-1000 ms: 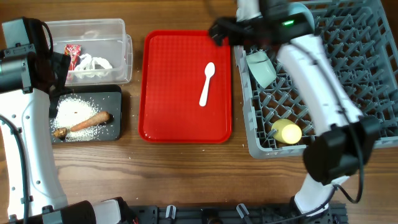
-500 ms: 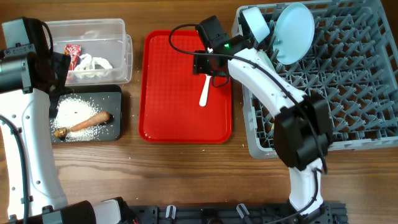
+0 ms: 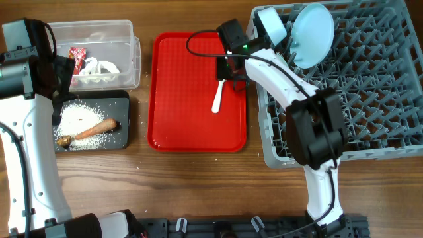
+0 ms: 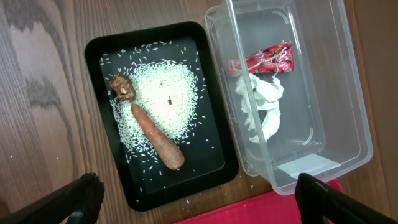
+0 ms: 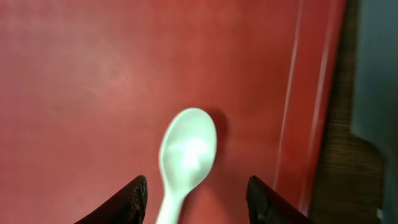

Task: Sort waste into correct bins and load items into the dishwasher rack
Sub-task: 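Reach right gripper down to the white spoon and grasp it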

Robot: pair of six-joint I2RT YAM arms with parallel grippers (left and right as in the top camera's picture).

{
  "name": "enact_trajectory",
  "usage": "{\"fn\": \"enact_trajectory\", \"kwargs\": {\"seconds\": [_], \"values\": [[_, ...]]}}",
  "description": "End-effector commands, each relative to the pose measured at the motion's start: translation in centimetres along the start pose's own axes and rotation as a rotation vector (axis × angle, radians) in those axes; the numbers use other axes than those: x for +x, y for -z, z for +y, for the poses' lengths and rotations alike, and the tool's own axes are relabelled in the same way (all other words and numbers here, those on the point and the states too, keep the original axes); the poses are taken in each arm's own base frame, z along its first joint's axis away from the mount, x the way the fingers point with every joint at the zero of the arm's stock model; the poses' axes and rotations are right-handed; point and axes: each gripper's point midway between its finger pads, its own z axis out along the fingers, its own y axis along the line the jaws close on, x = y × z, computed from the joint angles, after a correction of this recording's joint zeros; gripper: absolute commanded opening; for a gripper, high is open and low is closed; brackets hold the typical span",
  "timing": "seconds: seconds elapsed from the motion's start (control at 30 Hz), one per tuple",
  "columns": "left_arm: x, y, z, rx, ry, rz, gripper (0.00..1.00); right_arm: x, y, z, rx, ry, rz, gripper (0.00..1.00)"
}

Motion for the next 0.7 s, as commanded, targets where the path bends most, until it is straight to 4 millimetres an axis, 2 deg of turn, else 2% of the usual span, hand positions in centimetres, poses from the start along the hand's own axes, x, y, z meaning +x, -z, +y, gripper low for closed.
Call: {"fn": "enact_trajectory", "kwargs": {"seconds": [0.0,0.23,0.37,0.5,0.67], "values": [[-0.3,0.4,-0.1,0.010,-0.003,-0.012,1.00,1.1,-2.7,-0.5,0.026,0.058,0.043,0.53],[-0.3,0.4,-0.1,0.010,-0.003,-0.012,1.00,1.1,-4.2,-0.6,0.023,0.109,0.039,0.53],[-0.3,0.4,-0.1,0.010,-0.003,-0.012,1.00,1.9,-5.3,-0.7,0.020,0.131,0.068,0.52],[-0.3,0.4,-0.1,0.010,-0.003,-0.012,1.00,2.7,-6.1,-0.9,0.021,0.148,0.096,0.46],[-0.3,0.4,-0.1,0.010,-0.003,-0.012,1.00,2.8,-6.1,-0.9,0.023,0.163,0.101,0.41]]}}
